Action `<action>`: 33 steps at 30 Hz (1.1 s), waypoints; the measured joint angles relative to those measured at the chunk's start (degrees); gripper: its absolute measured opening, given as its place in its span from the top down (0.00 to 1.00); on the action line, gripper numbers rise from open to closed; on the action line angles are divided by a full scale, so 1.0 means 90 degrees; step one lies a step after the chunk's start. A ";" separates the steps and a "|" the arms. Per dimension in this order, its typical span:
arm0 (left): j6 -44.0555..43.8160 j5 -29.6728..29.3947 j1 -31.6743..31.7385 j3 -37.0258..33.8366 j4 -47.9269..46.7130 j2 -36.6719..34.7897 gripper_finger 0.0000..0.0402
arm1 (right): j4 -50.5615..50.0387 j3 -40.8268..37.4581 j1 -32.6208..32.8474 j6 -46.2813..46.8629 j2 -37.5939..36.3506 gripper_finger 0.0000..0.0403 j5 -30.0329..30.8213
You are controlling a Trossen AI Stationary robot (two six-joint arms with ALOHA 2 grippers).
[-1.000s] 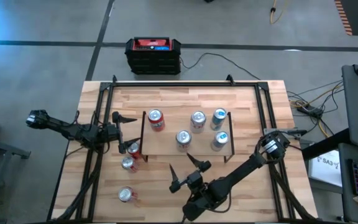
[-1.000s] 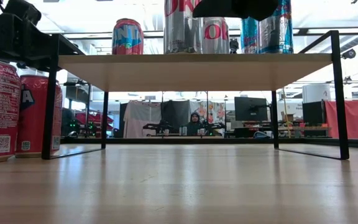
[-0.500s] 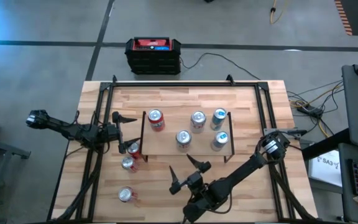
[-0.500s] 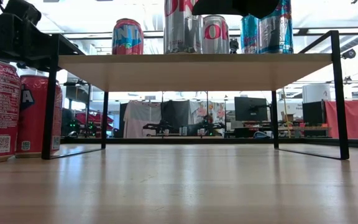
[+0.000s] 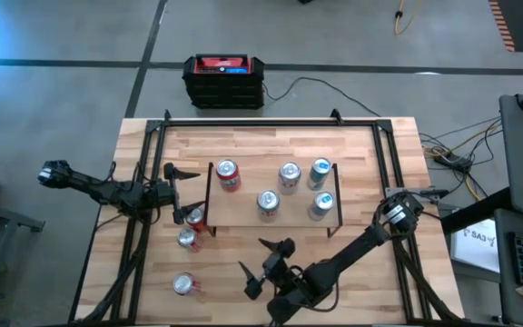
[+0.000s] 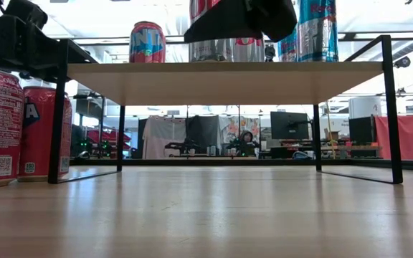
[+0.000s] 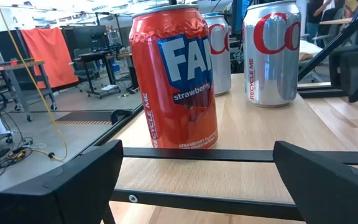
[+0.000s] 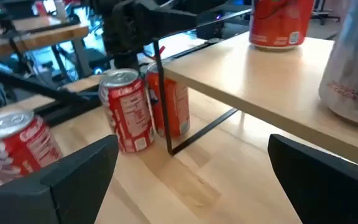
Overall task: Place canned beverage on shelf
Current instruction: Put the silver red soda can on the shelf aligned with the other silver red soda can
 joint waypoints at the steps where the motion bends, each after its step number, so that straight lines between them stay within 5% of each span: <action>1: 0.0000 0.0000 0.0001 0.0000 0.0002 -0.0001 0.00 | 0.0021 0.0000 0.0002 -0.0141 0.0000 0.01 -0.0027; 7: 0.0001 0.0000 0.0001 0.0000 0.0001 0.0001 0.00 | 0.0211 0.0007 0.0013 -0.1476 0.0000 0.01 0.0089; 15: 0.0000 0.0000 0.0002 0.0000 0.0000 0.0000 0.00 | 0.0186 0.0007 0.0266 -0.2330 -0.0005 0.01 0.1642; 20: 0.0000 0.0000 -0.0001 0.0000 0.0002 -0.0001 0.00 | 0.0207 0.0007 0.0294 -0.1670 -0.0005 0.01 0.2445; 26: 0.0000 0.0000 0.0002 0.0000 0.0001 -0.0001 0.00 | 0.0194 0.0005 0.0195 -0.0561 -0.0053 0.01 0.2471; 33: 0.0000 0.0000 0.0002 0.0000 0.0000 0.0002 0.00 | 0.0190 0.0005 -0.0198 -0.0536 -0.0097 0.01 0.2481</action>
